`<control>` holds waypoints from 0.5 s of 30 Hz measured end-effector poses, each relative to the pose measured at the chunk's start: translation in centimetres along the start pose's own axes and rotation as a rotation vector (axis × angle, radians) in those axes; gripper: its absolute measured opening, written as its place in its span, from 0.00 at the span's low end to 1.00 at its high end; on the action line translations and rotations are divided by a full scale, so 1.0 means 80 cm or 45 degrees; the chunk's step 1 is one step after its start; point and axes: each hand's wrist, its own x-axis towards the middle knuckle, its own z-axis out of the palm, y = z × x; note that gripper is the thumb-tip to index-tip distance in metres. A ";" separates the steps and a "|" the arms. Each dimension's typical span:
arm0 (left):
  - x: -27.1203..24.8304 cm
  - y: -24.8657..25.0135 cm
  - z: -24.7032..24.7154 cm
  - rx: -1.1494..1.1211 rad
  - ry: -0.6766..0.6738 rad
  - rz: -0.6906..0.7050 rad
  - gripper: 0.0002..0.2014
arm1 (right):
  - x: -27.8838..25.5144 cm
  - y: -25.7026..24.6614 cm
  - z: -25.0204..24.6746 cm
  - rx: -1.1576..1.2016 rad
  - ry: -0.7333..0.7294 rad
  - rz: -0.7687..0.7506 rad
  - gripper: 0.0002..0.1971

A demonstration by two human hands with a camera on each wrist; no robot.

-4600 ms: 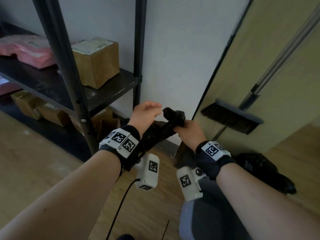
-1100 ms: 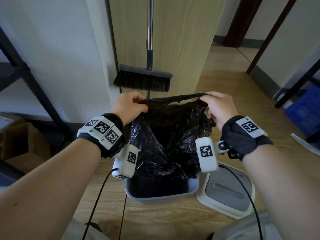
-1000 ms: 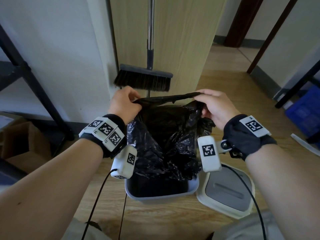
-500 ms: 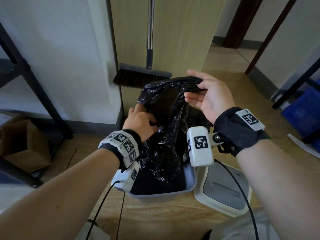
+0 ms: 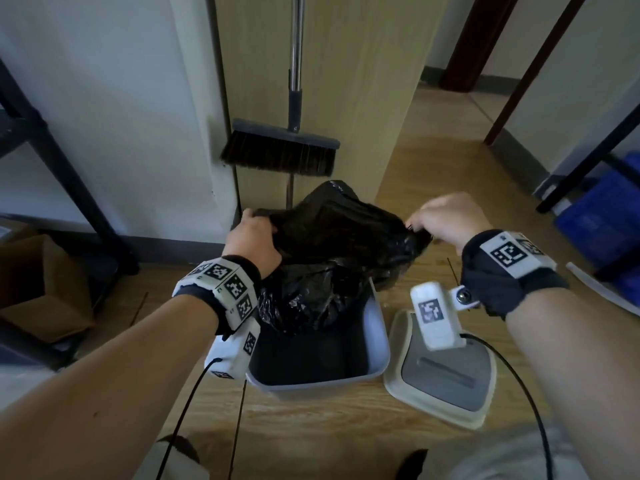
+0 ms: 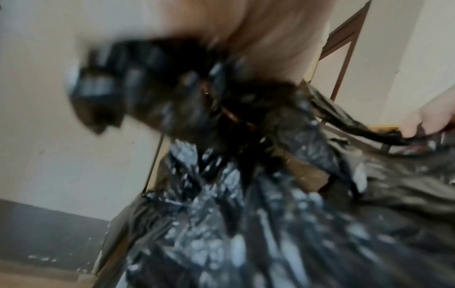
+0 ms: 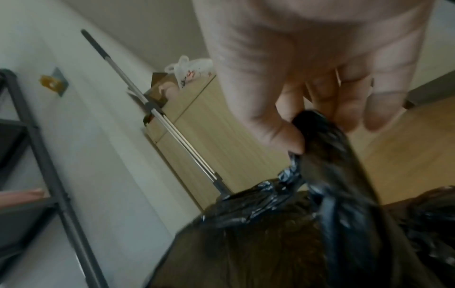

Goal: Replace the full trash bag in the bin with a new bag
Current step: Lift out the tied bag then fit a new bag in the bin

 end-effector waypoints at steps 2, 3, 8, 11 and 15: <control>-0.002 0.004 -0.001 -0.111 0.009 0.097 0.14 | -0.008 -0.001 0.008 -0.069 -0.107 -0.134 0.06; -0.004 0.006 -0.002 -0.154 -0.025 0.143 0.14 | -0.012 -0.005 0.014 -0.046 -0.136 -0.219 0.05; -0.014 0.020 -0.011 -0.319 -0.223 0.290 0.17 | -0.032 -0.027 0.057 -0.068 -0.342 -0.520 0.04; -0.020 0.022 -0.019 -0.337 -0.302 0.360 0.20 | -0.026 -0.028 0.070 -0.242 -0.268 -0.558 0.06; -0.023 -0.005 -0.024 -0.034 -0.246 0.340 0.16 | -0.011 -0.014 0.061 -0.305 -0.297 -0.389 0.15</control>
